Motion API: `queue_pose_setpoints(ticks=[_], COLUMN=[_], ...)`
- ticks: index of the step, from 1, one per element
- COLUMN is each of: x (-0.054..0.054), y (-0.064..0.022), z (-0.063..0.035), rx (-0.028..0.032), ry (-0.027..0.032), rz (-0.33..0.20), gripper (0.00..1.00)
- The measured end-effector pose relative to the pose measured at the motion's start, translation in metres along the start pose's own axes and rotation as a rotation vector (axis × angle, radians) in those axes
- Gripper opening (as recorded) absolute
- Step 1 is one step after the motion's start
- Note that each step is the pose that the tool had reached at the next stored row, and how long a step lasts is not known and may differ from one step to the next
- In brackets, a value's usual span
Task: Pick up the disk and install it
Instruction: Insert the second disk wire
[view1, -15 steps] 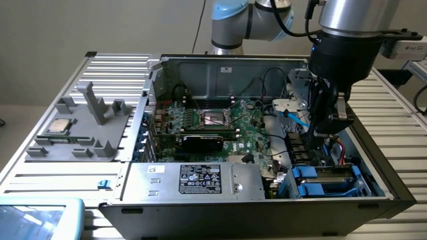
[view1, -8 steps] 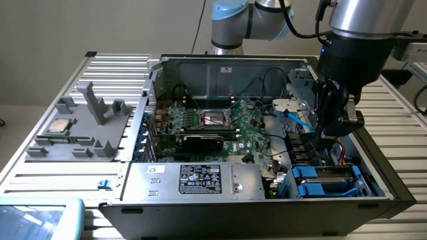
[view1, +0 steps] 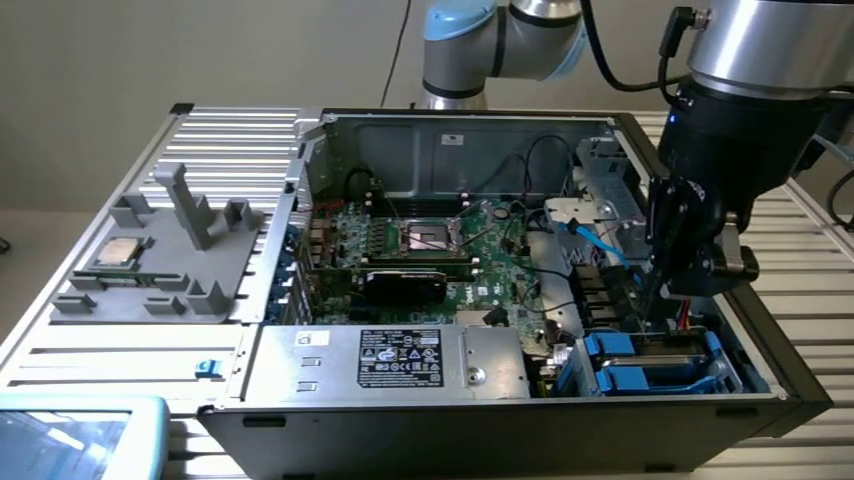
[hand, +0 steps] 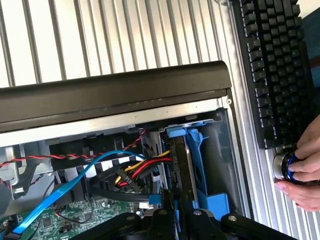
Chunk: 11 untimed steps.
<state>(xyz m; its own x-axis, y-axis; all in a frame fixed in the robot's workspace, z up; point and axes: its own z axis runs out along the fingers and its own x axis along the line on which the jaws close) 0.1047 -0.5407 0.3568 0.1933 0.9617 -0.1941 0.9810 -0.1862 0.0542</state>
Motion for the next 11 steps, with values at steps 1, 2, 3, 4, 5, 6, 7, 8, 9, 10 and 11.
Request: queue_pose_setpoints(ticks=[1, 2, 3, 4, 5, 6, 7, 8, 9, 10, 11], x=[-0.0006, -0.0006, -0.0006, -0.0006, -0.0006, -0.0006, -0.0006, -0.0006, -0.0006, -0.0007, -0.0008], y=[0.0003, 0.0002, 0.0003, 0.0003, 0.0003, 0.0004, 0.0003, 0.0003, 0.0004, 0.0008, 0.0011], z=[0.0004, 0.0004, 0.0004, 0.0004, 0.0004, 0.0004, 0.0004, 0.0005, 0.0005, 0.0006, 0.0008], rx=[0.0013, 0.0020, 0.0021, 0.0021, 0.0021, 0.0021, 0.0021, 0.0022, 0.0029, 0.0051, 0.0084], ry=[-0.0001, -0.0001, -0.0002, -0.0002, -0.0002, -0.0002, -0.0002, -0.0001, -0.0003, -0.0007, -0.0014], rz=[0.000, 0.000, 0.000, 0.000, 0.000, 0.000, 0.000, 0.000, -0.001, -0.001, -0.002], gripper=[0.16, 0.16, 0.16, 0.16, 0.16, 0.16, 0.16, 0.16, 0.16, 0.16, 0.16])
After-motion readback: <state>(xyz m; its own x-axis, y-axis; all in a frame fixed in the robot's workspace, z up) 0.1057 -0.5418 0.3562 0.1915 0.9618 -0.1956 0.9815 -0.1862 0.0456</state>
